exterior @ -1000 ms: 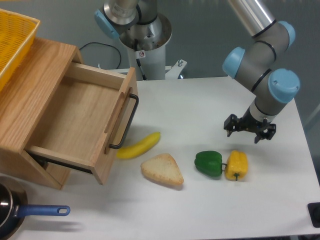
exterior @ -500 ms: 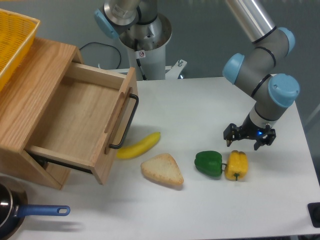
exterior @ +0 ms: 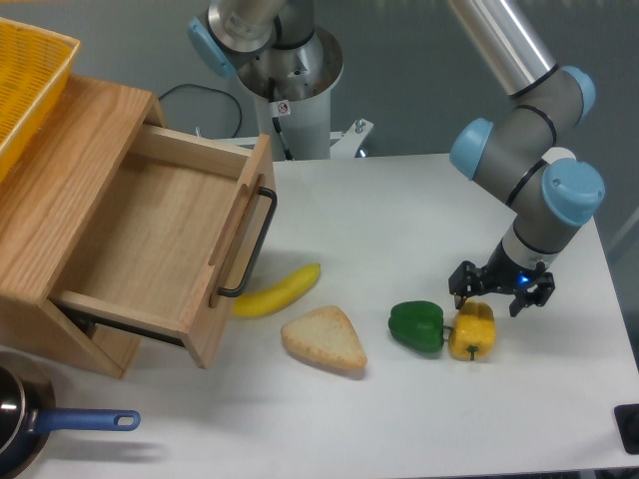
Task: Pick up the yellow pepper
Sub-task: 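Close the gripper around the yellow pepper's top and stem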
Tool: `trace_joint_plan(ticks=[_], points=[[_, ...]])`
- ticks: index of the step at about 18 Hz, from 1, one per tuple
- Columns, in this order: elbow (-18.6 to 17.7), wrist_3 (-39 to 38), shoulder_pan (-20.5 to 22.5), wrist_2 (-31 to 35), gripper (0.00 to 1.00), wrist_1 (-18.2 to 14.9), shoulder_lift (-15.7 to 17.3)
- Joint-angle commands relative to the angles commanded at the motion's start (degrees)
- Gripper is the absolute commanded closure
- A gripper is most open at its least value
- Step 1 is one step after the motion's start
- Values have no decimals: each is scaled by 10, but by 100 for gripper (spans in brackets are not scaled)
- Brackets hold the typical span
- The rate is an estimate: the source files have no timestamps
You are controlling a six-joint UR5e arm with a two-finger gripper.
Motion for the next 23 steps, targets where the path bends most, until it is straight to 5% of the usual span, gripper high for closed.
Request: trace_joint_plan(ticks=[10,21,23], points=[[6,-1,-11,0,13,1,-13],[6,2,-14,2,81,0,-5],[8,4,-11,4,83,-1,5]])
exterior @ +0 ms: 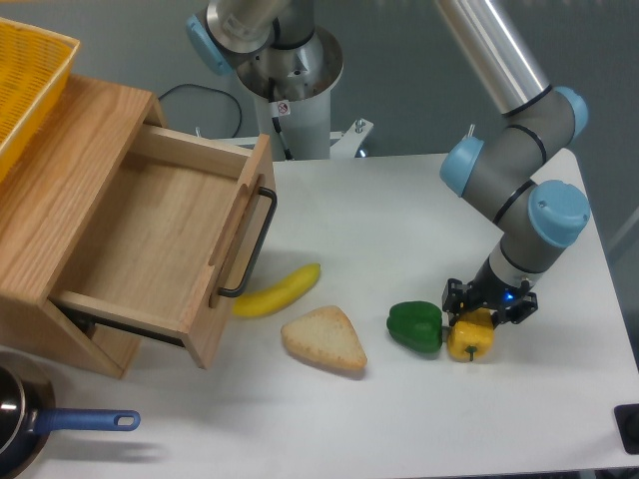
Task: Pick up the yellow pepper
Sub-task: 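Close the gripper around the yellow pepper's top and stem, then lift the held yellow pepper up off the table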
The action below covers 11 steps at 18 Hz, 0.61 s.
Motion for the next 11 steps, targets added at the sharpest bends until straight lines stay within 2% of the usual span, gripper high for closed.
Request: trace_joint_plan(ticks=[4,7,8,11], points=[[4,12,14,3,83,-3,33],[-1,51,23,11,83,-5,58],[-3,79,25,32,83,-12,69],[-3,160,26,97,85,-60,100]])
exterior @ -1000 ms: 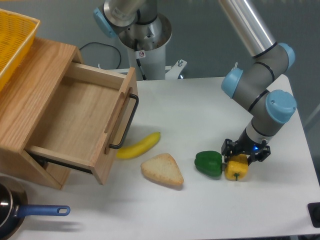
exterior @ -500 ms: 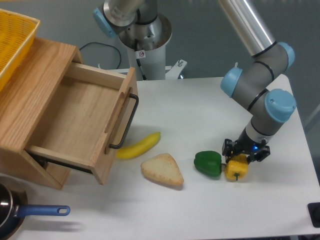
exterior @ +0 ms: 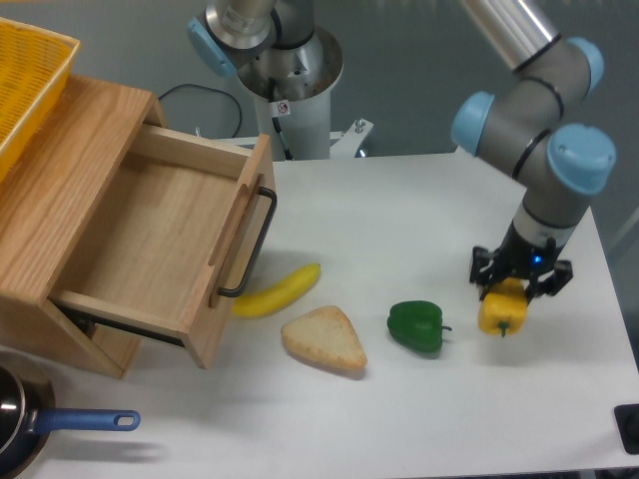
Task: Pick up the yellow pepper
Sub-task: 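Lift the held yellow pepper up off the table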
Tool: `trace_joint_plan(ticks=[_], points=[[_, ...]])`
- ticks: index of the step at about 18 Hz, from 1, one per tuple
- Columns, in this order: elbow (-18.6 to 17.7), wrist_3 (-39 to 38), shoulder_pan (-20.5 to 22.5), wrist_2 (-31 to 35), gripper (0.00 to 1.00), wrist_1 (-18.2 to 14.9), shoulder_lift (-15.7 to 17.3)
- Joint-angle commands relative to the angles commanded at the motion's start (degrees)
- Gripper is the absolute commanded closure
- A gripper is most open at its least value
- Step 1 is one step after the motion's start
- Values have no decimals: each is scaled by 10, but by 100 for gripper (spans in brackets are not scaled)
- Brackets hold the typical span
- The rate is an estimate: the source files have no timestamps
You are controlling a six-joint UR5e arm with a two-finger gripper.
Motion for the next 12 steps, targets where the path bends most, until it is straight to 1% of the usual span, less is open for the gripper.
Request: trace_joint_plan(ticks=[3,8,11,12], points=[[0,66,2,9,86,-29,20],[3,143,12,48,86,-49,35],[13,193,22,67,86,-91,40],[14,197,21,67,86,-96,41]])
